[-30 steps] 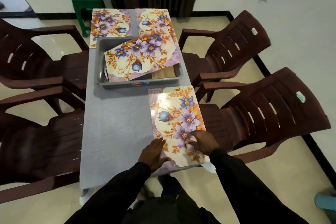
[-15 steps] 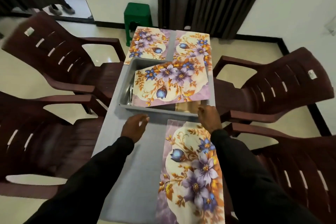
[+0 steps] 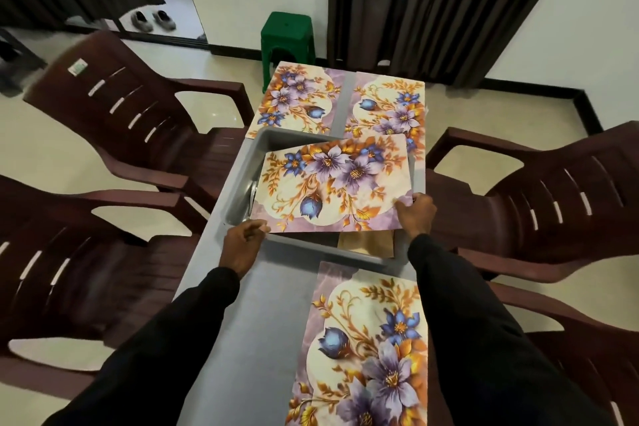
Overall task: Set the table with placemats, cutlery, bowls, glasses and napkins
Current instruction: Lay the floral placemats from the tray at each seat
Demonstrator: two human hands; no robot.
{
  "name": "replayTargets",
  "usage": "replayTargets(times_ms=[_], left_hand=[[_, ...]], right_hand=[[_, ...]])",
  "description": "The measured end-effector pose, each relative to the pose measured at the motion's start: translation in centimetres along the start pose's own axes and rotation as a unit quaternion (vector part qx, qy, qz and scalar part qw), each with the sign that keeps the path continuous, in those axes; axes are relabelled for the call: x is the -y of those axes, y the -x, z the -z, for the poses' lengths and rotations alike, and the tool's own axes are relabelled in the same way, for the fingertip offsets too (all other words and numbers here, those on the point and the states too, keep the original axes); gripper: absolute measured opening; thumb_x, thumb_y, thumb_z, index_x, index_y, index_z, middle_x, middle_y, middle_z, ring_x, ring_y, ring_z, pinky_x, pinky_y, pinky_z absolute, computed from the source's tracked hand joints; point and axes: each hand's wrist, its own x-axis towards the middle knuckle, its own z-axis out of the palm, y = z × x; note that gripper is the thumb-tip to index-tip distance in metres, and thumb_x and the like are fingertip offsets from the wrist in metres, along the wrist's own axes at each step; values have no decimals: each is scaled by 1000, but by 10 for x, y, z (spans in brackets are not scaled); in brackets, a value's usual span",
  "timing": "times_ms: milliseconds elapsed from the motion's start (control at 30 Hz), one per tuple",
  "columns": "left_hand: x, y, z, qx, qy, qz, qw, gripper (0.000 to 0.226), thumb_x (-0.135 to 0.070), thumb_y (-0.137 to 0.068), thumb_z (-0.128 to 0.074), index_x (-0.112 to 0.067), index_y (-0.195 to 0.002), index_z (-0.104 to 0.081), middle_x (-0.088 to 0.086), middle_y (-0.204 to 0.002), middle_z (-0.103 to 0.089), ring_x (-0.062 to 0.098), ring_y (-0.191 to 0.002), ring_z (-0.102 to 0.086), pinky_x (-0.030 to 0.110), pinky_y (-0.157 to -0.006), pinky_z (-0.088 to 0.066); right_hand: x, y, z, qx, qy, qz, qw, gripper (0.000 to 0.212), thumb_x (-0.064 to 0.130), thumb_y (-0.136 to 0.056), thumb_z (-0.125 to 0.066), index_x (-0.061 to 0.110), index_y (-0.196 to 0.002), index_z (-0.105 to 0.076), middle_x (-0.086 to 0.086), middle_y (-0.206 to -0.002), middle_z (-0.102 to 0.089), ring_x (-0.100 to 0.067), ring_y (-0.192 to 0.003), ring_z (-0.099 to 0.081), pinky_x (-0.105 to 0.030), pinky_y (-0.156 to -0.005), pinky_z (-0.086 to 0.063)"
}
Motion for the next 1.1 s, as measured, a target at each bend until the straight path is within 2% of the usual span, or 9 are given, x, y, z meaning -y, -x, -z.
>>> replayTargets(times_ms=[133,300,433,600,767,833,900,1000,1100], left_hand=[[-4,-2,3,-4,63,22,998,11,-20,-99,-65,-19,-109,-70,11,-115,-74,29,-103,-71,40,-87,-60],[3,-6,7,-28,106,61,992,23,-18,-100,-64,-6,-118,-68,11,-110,-74,30,-102,-70,36,-82,-59],[-3,-7,10,-29,170,106,979,10,-23,-100,-63,-15,-102,-68,10,-104,-70,29,-102,-65,42,-90,-54],[-11,-6,36,23,322,132,937,42,-39,-97,-66,-8,-123,-57,13,-115,-67,33,-105,-71,44,-94,-57],[1,1,83,121,301,160,932,19,-16,-95,-64,-6,-108,-72,23,-119,-71,35,-109,-69,41,-93,-56],[11,11,95,130,268,185,937,22,-13,-98,-57,-11,-87,-76,17,-109,-70,28,-92,-66,28,-77,-55],[23,28,99,104,202,192,955,15,-7,-99,-59,-8,-86,-68,13,-106,-61,20,-80,-57,18,-56,-49],[62,50,107,95,120,219,964,18,-7,-93,-73,-2,-105,-61,12,-106,-62,25,-95,-58,30,-76,-46],[103,65,123,130,181,235,946,21,3,-85,-76,6,-102,-64,25,-121,-67,38,-103,-66,46,-90,-56]], right_hand=[[6,-3,2,0,-63,8,998,20,9,-92,-71,1,-109,-66,-16,-114,-71,-27,-102,-67,-36,-83,-57],[22,11,24,-13,-158,22,987,14,7,-92,-70,4,-105,-72,-10,-107,-75,-23,-98,-73,-26,-66,-57],[38,50,56,-3,-247,21,969,12,6,-96,-67,17,-91,-69,-3,-100,-73,-21,-96,-71,-36,-79,-60],[46,104,90,17,-292,-6,956,11,7,-97,-65,16,-101,-70,0,-104,-73,-19,-96,-72,-33,-80,-62],[33,174,95,27,-286,-6,958,15,2,-95,-65,16,-98,-71,-7,-102,-74,-22,-87,-71,-30,-75,-63],[21,205,92,22,-275,-14,961,14,2,-95,-65,14,-98,-72,-5,-95,-77,-16,-80,-73,-26,-68,-63],[9,236,88,22,-256,-25,966,12,0,-96,-63,10,-98,-71,2,-83,-78,-10,-72,-73,-21,-60,-59],[-17,273,72,10,-251,-54,966,12,-1,-95,-64,8,-93,-72,0,-82,-77,-20,-78,-70,-25,-62,-60],[-43,300,59,4,-225,-72,972,9,-1,-94,-66,5,-92,-72,-1,-81,-77,-25,-79,-68,-27,-61,-60]])
